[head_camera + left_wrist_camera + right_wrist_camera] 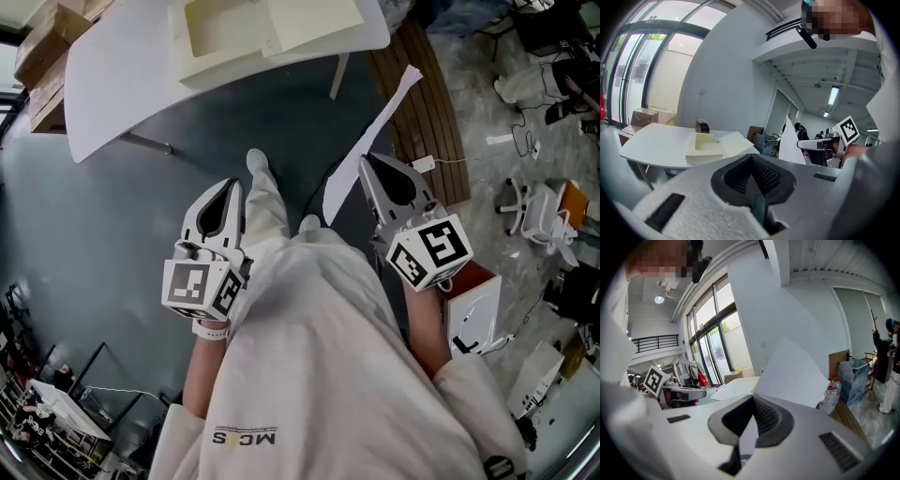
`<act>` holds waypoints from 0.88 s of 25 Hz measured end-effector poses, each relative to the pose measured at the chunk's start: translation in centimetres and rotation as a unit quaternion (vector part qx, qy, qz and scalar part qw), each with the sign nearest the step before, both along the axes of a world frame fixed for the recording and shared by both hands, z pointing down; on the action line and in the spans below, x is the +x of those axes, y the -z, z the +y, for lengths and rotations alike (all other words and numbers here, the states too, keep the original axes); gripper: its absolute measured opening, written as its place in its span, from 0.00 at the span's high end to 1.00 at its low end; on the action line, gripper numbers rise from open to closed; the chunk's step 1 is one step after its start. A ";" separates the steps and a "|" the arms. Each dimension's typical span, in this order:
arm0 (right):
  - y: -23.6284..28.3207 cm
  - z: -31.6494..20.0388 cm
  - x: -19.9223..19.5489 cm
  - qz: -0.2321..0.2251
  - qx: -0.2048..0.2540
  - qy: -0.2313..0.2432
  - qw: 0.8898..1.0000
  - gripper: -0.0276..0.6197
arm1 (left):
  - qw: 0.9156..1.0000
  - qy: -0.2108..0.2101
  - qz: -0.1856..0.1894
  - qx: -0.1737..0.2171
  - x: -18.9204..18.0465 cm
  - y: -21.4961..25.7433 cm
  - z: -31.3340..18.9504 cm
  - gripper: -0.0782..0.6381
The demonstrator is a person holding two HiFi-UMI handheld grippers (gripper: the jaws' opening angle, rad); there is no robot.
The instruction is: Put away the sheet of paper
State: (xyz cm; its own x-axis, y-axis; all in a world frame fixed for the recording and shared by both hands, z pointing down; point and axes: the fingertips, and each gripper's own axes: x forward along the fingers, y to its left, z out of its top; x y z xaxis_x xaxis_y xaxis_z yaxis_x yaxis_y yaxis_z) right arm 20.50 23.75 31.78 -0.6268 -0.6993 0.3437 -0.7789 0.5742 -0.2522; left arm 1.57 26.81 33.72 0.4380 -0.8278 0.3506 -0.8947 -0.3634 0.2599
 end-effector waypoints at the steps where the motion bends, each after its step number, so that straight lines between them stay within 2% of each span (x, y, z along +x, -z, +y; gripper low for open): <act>1: 0.0 -1.2 -0.7 0.002 -0.001 0.002 1.000 0.94 | 1.000 0.000 0.003 0.000 -0.7 -0.2 -1.3 0.86; 7: 0.2 -9.9 -6.3 0.014 -0.016 0.004 1.000 0.94 | 1.000 0.005 0.026 -0.011 -6.1 -0.6 -10.6 0.86; 13: 1.9 -18.3 -11.0 0.005 -0.042 -0.011 0.999 0.94 | 0.999 -0.013 0.036 -0.014 -10.8 0.1 -18.9 0.86; 17: 2.3 -22.3 -14.6 0.019 -0.043 0.005 0.999 0.94 | 0.999 -0.009 0.049 -0.018 -14.3 -0.2 -22.5 0.86; 22: 3.2 -25.2 -17.3 0.026 -0.038 0.017 0.999 0.94 | 0.998 0.003 0.055 -0.012 -16.8 0.1 -25.1 0.86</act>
